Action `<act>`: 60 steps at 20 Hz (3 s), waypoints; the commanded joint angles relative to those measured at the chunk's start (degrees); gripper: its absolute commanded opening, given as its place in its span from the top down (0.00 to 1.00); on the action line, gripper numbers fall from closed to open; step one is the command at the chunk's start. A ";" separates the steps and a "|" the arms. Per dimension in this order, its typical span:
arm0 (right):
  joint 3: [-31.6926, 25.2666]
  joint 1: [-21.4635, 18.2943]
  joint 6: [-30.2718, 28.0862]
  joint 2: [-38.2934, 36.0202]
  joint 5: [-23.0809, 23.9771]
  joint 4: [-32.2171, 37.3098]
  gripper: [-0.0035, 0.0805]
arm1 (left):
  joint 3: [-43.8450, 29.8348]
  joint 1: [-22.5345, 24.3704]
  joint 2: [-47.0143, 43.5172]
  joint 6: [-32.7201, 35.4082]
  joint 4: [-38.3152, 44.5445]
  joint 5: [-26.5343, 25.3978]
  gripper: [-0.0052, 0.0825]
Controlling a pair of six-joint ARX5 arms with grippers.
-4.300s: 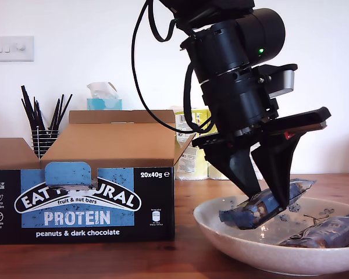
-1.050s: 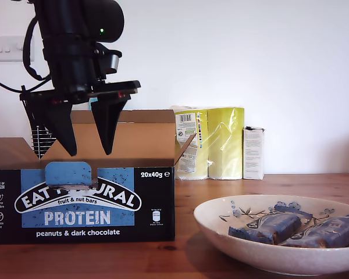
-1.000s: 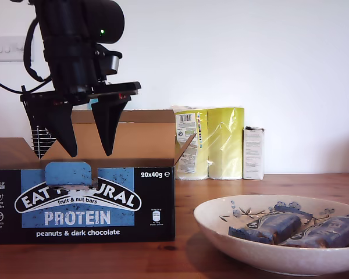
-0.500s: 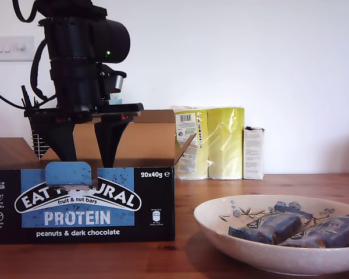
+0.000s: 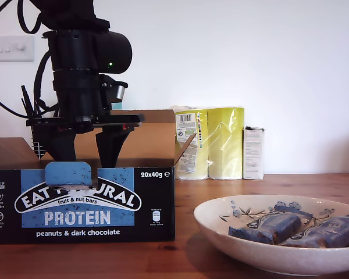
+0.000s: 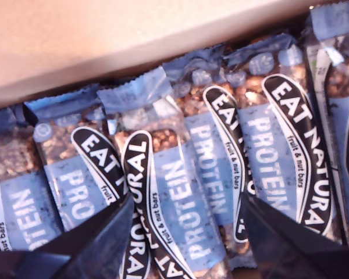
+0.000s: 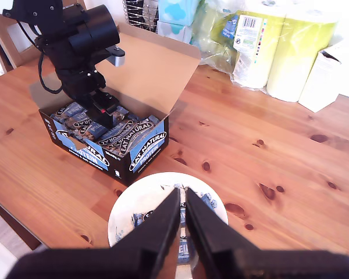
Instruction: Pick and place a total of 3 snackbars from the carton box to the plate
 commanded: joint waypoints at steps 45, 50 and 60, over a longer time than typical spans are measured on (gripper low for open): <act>-0.83 0.24 -1.03 -1.01 -0.07 -1.95 0.97 | 1.86 -27.93 -5.97 83.47 27.63 18.82 0.77; -0.83 0.24 -1.66 -2.34 0.09 -2.71 0.97 | 1.86 -28.44 1.01 96.98 28.04 18.60 0.73; -0.83 0.24 -1.11 -2.38 -3.69 -10.93 0.97 | 1.86 -27.39 8.26 98.92 26.01 18.71 0.71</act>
